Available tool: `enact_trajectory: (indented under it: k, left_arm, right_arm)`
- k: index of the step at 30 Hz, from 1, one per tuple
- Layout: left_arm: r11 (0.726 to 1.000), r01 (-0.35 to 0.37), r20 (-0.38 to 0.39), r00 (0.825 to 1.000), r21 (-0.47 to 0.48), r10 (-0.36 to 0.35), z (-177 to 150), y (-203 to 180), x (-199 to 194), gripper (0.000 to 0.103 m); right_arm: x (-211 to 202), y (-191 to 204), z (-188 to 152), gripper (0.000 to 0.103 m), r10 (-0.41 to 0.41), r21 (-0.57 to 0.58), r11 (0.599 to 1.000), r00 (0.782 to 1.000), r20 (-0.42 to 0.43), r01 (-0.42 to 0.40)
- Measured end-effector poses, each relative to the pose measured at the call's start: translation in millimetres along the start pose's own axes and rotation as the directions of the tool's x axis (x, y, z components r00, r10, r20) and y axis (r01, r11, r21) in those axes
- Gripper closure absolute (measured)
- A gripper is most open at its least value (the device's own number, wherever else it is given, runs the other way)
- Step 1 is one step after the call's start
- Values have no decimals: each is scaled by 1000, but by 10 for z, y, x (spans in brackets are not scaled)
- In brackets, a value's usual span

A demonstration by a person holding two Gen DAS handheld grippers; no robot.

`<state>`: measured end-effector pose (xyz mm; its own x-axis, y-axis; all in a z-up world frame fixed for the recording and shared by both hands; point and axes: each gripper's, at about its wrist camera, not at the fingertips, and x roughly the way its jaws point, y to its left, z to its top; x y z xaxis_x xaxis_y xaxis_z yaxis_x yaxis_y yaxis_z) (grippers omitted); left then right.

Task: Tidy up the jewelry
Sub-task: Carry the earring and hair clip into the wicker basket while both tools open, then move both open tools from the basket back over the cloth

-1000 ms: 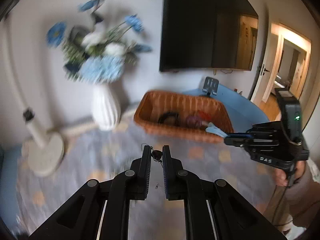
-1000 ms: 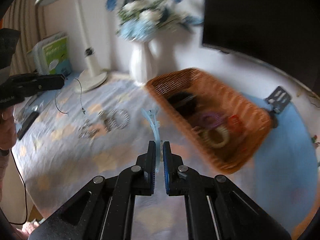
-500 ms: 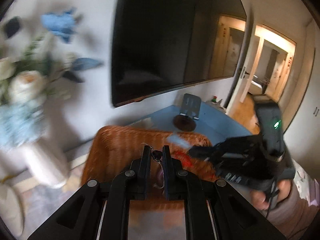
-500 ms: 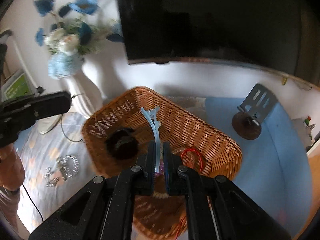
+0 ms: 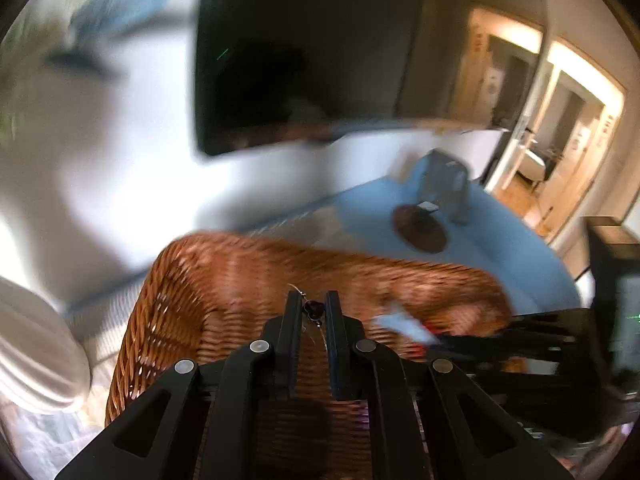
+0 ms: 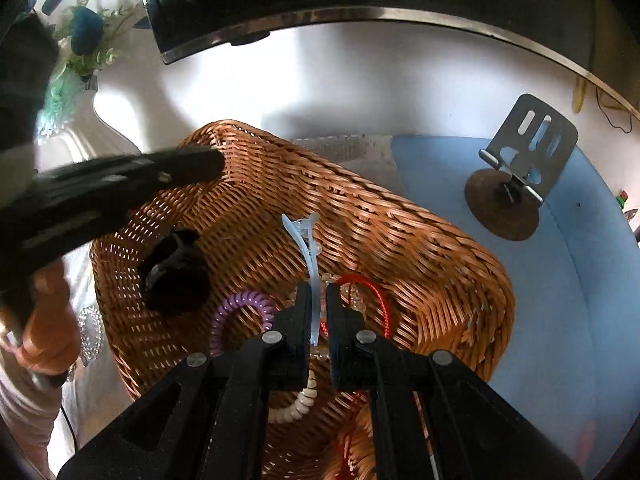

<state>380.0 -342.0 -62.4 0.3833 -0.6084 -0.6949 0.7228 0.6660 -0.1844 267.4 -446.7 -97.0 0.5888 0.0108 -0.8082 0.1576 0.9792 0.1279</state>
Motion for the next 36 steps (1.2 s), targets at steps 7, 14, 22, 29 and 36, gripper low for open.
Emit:
enact_trajectory:
  k: [7, 14, 22, 29, 36]
  left_arm:
    - [998, -20, -38, 999, -57, 18, -83, 274, 52, 76]
    - [999, -4, 6, 1000, -42, 4, -240, 318, -367, 51]
    - [998, -38, 63, 997, -59, 41, -628, 330, -1403, 51]
    - [990, -106, 162, 979, -98, 121, -1109, 405, -2509, 50]
    - [975, -203, 204, 955, -86, 217, -1749, 394, -3166, 51]
  right_arm:
    - [-64, -35, -13, 92, 22, -16, 1000, 998, 53, -21]
    - [-400, -109, 1, 65, 64, 20, 997, 985, 158, -68]
    - [-808, 222, -129, 65, 51, -3, 999, 986, 159, -51]
    - [-1321, 854, -477, 65, 115, -84, 991, 972, 204, -100]
    - [-1481, 1481, -921, 59, 161, -171, 977, 966, 201, -127]
